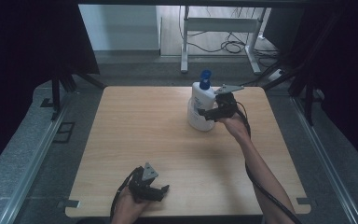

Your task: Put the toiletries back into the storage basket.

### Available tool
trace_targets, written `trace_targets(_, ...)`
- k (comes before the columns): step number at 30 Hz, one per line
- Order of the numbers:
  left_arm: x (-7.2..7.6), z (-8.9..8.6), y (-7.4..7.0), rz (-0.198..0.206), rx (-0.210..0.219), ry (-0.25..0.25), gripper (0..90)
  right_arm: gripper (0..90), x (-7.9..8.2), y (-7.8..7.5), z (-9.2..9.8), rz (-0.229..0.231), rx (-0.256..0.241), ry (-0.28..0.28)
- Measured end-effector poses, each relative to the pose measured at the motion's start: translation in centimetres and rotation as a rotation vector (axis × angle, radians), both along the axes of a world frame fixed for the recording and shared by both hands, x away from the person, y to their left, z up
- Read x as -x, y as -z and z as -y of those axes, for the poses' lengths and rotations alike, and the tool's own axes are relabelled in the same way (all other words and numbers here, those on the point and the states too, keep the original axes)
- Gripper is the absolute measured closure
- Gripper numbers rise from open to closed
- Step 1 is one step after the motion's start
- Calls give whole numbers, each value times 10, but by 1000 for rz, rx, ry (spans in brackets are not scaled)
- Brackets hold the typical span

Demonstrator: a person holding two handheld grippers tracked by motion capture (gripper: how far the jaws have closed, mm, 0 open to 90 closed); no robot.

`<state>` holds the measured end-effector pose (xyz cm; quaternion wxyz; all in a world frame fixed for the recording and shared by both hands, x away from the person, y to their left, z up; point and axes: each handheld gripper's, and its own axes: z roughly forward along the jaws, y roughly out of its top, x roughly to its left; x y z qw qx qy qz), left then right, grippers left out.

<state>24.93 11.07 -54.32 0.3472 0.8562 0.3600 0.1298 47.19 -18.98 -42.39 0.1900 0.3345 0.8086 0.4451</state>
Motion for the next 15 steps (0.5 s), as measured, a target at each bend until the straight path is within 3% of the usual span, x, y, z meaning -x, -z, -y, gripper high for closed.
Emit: trace_targets(15, 0, 0, 0, -1, 1, -1, 125, 0, 15, 1, 8, -12, 7, -20)
